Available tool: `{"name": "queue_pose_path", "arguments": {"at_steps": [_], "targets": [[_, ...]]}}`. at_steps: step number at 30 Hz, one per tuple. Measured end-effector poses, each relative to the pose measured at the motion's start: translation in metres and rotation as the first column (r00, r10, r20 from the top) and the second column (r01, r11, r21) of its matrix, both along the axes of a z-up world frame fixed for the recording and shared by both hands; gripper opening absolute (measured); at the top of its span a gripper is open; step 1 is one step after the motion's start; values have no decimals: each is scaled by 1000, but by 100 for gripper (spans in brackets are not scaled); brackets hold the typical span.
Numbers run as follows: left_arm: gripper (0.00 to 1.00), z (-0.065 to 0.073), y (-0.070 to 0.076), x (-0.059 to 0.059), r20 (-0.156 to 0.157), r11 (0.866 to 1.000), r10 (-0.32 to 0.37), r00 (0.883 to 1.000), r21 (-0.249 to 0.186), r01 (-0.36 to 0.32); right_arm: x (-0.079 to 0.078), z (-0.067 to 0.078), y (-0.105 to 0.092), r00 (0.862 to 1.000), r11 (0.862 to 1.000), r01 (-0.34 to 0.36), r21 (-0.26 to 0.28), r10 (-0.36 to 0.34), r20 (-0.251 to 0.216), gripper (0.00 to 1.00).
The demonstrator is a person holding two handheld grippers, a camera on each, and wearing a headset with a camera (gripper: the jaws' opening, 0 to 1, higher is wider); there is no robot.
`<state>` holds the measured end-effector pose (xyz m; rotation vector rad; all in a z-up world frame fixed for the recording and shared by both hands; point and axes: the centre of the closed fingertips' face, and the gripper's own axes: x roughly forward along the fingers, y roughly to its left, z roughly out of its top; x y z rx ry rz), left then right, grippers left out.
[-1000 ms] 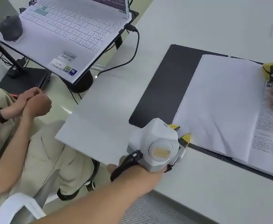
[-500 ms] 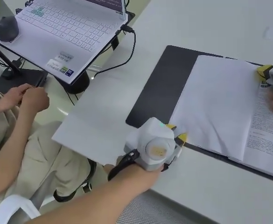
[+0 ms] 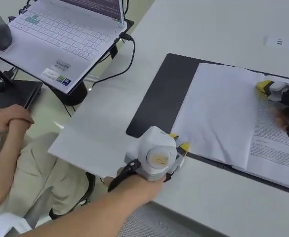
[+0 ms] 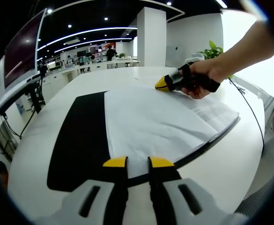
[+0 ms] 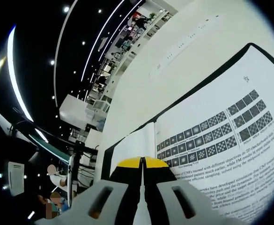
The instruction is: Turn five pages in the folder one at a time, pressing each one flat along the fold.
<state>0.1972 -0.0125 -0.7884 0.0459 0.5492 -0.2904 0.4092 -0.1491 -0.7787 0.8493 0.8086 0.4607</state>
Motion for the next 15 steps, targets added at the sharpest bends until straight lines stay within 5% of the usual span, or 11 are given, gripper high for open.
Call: {"name": "queue_pose_path", "arguments": {"at_steps": [15], "targets": [[15, -1, 1, 0, 0, 1000, 3, 1000, -6, -3, -39, 3, -2, 1000, 1000, -26, 9, 26, -4, 0]]}}
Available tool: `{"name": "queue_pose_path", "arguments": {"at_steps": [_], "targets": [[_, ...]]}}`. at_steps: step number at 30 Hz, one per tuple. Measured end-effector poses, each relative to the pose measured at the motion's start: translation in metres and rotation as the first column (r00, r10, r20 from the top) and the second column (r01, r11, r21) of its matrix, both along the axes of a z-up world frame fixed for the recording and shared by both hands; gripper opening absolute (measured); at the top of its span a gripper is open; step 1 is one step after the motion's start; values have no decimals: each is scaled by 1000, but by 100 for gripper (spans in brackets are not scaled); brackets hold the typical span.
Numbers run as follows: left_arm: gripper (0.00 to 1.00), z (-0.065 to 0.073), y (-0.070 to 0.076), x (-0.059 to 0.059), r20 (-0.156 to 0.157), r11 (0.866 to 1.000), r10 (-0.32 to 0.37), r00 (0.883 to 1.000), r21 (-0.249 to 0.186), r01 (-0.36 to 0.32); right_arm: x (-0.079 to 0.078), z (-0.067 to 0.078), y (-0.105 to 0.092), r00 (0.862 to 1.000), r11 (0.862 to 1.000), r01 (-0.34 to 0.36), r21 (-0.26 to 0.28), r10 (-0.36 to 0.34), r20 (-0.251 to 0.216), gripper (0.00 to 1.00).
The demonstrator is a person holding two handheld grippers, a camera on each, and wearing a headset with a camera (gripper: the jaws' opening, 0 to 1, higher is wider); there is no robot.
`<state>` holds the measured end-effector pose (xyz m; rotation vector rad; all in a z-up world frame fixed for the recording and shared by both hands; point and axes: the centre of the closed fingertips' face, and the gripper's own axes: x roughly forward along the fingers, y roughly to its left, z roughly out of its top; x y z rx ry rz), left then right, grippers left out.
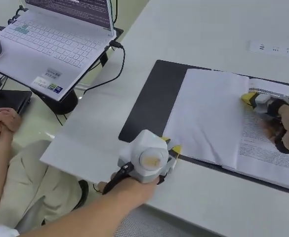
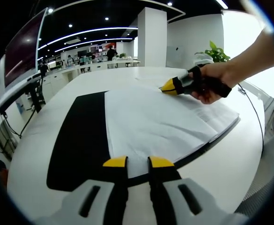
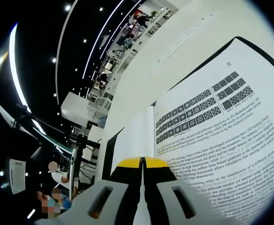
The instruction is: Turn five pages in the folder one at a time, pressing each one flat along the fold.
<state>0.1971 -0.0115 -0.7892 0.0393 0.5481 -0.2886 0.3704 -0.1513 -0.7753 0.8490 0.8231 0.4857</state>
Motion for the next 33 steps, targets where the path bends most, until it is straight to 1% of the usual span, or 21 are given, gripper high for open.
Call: {"name": "queue_pose_path", "arguments": {"at_steps": [6, 12, 15, 20, 23, 24, 28, 31, 33], "targets": [[15, 0, 0, 0, 2, 1000, 0, 1000, 1, 0, -19, 1, 1, 1000, 1000, -31, 5, 31, 0, 0], [15, 0, 0, 0, 4, 1000, 0, 1000, 1, 0, -35, 2, -1, 999, 999, -41, 16, 41, -4, 0], [15, 0, 0, 0, 5, 1000, 0, 1000, 1, 0, -43, 2, -2, 999, 999, -42, 31, 43, -15, 0], [15, 0, 0, 0, 5, 1000, 0, 1000, 0, 0, -58, -1, -1, 997, 997, -72, 32, 73, -23, 0], [15, 0, 0, 0, 6, 1000, 0, 1000, 0, 0, -69, -3, 2, 995, 995, -93, 25, 93, -27, 0], [15, 1, -1, 0, 6, 1000, -1, 1000, 1, 1, -75, -3, 4, 994, 994, -106, 24, 107, -29, 0], [15, 1, -1, -1, 6, 1000, -1, 1000, 1, 1, -92, -3, 6, 991, 992, -126, 26, 127, -32, 0], [15, 1, -1, -1, 6, 1000, -1, 1000, 0, 1, -106, -7, 7, 988, 989, -148, 22, 148, -40, 0], [15, 2, -1, -1, 5, 1000, -3, 1000, 0, 3, -113, -8, 5, 989, 990, -139, 28, 141, -41, 0]]}}
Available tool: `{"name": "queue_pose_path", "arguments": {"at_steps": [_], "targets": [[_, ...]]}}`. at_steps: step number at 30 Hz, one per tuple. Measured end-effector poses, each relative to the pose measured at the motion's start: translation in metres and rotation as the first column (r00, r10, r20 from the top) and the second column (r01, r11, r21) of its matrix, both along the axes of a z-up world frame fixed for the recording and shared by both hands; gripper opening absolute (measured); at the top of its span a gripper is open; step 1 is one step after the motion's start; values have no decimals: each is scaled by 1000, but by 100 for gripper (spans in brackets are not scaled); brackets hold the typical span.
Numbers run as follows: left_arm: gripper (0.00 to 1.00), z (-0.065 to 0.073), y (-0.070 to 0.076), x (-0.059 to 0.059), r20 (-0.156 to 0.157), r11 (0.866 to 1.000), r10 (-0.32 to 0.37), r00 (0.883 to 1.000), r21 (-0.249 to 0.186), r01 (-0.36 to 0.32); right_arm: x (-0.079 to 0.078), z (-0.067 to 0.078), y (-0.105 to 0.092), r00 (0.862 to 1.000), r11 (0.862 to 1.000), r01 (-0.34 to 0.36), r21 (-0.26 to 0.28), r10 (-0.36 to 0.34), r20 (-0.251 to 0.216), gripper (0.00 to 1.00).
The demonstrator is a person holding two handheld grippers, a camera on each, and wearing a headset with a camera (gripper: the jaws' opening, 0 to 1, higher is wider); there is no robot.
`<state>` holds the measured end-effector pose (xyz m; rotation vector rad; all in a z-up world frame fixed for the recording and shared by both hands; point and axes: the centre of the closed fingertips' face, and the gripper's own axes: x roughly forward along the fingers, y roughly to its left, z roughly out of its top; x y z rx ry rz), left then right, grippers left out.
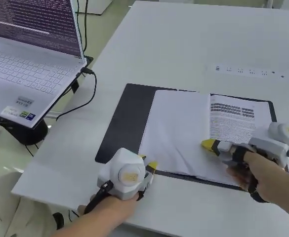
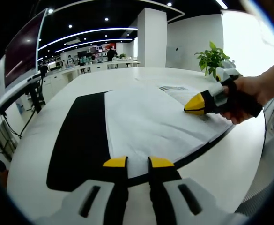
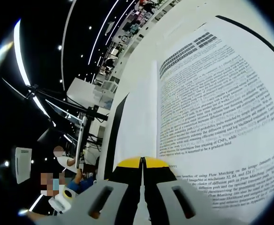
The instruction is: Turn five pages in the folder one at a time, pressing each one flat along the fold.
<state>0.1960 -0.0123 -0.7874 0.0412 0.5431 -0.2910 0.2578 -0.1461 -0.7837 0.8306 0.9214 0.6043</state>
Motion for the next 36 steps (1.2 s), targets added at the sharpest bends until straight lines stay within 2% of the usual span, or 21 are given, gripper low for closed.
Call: {"name": "queue_pose_path", "arguments": {"at_steps": [7, 15, 19, 21, 22, 23, 24, 25, 26, 30, 32, 33, 36], "targets": [[15, 0, 0, 0, -1, 1000, -2, 1000, 0, 2, -24, -2, -1, 1000, 1000, -13, 6, 13, -8, 0], [15, 0, 0, 0, -5, 1000, -1, 1000, 1, 1, -58, -3, -1, 999, 1000, -28, 14, 29, -25, 0], [15, 0, 0, -1, -9, 1000, -1, 1000, 2, 1, -75, -3, -2, 998, 999, -33, 31, 34, -52, 0], [15, 0, 0, -1, -13, 1000, -1, 1000, 3, 1, -94, -6, 1, 992, 996, -85, 23, 87, -88, 0], [15, 0, 0, 0, -18, 1000, 2, 1000, -3, -2, -97, -6, 2, 991, 995, -99, 22, 100, -94, 0], [15, 0, 0, 0, -24, 1000, 4, 1000, -9, -4, -110, -9, 3, 985, 990, -141, -5, 140, -101, 0], [15, 1, 0, 0, -35, 1000, 9, 999, -26, -10, -119, -8, 5, 980, 986, -168, -4, 166, -105, 0], [15, 1, 1, 0, -64, 997, 28, 998, -72, -33, -125, -2, 8, 980, 985, -171, 30, 173, -101, 0], [14, 1, 2, 0, -85, 995, 36, 996, -91, -44, -128, 4, 10, 980, 984, -164, 65, 170, -102, 0], [7, 1, 7, -9, -209, 989, 33, 977, -134, -62, -138, 30, 8, 988, 984, -138, 110, 144, -54, 0], [8, 3, 11, -14, -262, 984, 48, 964, -154, -91, -142, 43, 5, 990, 985, -139, 105, 142, -23, 0], [10, 6, 12, -15, -267, 982, 50, 962, -161, -95, -142, 48, 4, 990, 986, -139, 90, 139, 9, 0], [16, 29, 14, -18, -219, 982, 31, 975, -177, -71, -137, 68, -11, 989, 994, -103, 27, 100, 111, 0]]}}
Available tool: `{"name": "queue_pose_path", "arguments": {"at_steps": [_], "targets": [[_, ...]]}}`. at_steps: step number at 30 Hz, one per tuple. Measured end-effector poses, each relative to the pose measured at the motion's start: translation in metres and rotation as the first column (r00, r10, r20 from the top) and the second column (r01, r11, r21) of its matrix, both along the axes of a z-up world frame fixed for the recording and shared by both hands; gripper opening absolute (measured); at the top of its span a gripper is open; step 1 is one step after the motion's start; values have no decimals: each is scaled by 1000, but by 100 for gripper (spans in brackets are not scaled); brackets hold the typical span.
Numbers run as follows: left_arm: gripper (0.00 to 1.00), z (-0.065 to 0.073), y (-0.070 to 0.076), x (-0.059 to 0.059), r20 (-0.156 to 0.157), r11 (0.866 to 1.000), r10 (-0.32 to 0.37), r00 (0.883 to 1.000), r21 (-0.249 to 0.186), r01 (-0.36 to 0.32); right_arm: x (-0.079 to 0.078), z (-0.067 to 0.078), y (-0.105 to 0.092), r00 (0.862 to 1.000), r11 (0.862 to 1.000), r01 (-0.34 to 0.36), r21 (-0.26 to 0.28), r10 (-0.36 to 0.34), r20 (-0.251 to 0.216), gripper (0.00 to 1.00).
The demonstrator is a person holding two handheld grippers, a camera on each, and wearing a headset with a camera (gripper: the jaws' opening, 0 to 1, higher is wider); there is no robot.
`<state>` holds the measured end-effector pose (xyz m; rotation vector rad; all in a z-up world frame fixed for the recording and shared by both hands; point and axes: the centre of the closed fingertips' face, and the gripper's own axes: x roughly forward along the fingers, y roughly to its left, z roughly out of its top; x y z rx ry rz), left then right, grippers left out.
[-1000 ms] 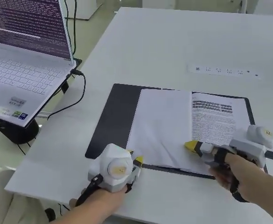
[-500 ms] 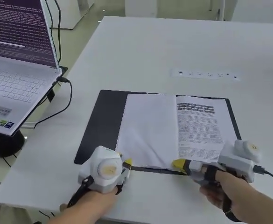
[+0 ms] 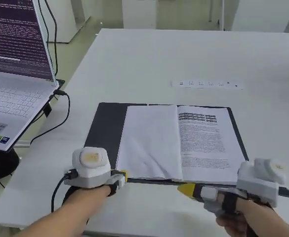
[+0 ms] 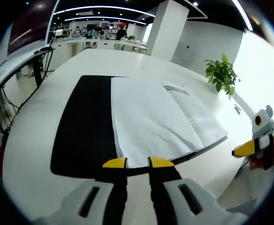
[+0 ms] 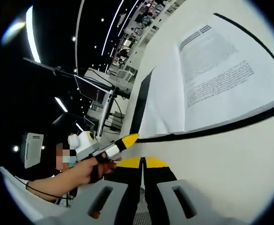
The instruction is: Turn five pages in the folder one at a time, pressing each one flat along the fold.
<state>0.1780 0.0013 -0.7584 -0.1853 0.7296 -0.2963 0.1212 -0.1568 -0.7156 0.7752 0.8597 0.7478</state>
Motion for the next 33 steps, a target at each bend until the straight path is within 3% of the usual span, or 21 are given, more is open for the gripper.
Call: {"name": "queue_pose_path", "arguments": {"at_steps": [4, 6, 8, 11, 12, 15, 17, 21, 23, 25, 27, 30, 33], "targets": [[17, 28, 4, -7, 51, 1000, -6, 999, -11, 7, 7, 23, -29, 989, 992, 123, -35, -120, 85, 5], [18, 43, 9, -12, 80, 1000, 16, 997, -22, -14, 10, 30, -50, 975, 979, 191, -76, -180, 134, 13], [20, 56, 10, -19, 109, 999, 21, 994, -37, -17, 6, 34, -69, 965, 965, 209, -156, -178, 194, 20], [33, 69, 13, -30, 136, 1000, 13, 991, -9, -12, 3, 42, -96, 945, 941, 276, -195, -230, 232, 28], [37, 76, 14, -32, 161, 1000, 14, 987, 4, -15, 5, 45, -104, 934, 932, 311, -187, -264, 241, 32], [50, 87, 13, -40, 199, 1000, -14, 980, 24, 10, 16, 67, -130, 876, 888, 439, -136, -389, 285, 46], [54, 91, 12, -48, 204, 999, -30, 979, 48, 20, 18, 74, -141, 860, 871, 458, -178, -382, 339, 55], [74, 99, 12, -58, 243, 998, -34, 969, 67, 18, 14, 72, -155, 855, 839, 451, -304, -308, 418, 77], [80, 100, 14, -62, 240, 997, -30, 970, 72, 13, 8, 71, -158, 860, 838, 428, -339, -263, 436, 85], [89, 101, 17, -66, 240, 998, -16, 971, 70, 0, 3, 68, -161, 862, 835, 422, -352, -249, 442, 89], [99, 104, 20, -68, 254, 998, 3, 967, 61, -19, 0, 67, -164, 855, 829, 431, -357, -250, 454, 100], [99, 107, 23, -73, 253, 999, 25, 967, 39, -36, -6, 66, -167, 853, 833, 422, -357, -231, 469, 100], [99, 105, 26, -76, 248, 998, 24, 968, 55, -39, -7, 65, -169, 850, 831, 423, -360, -227, 475, 100]]}}
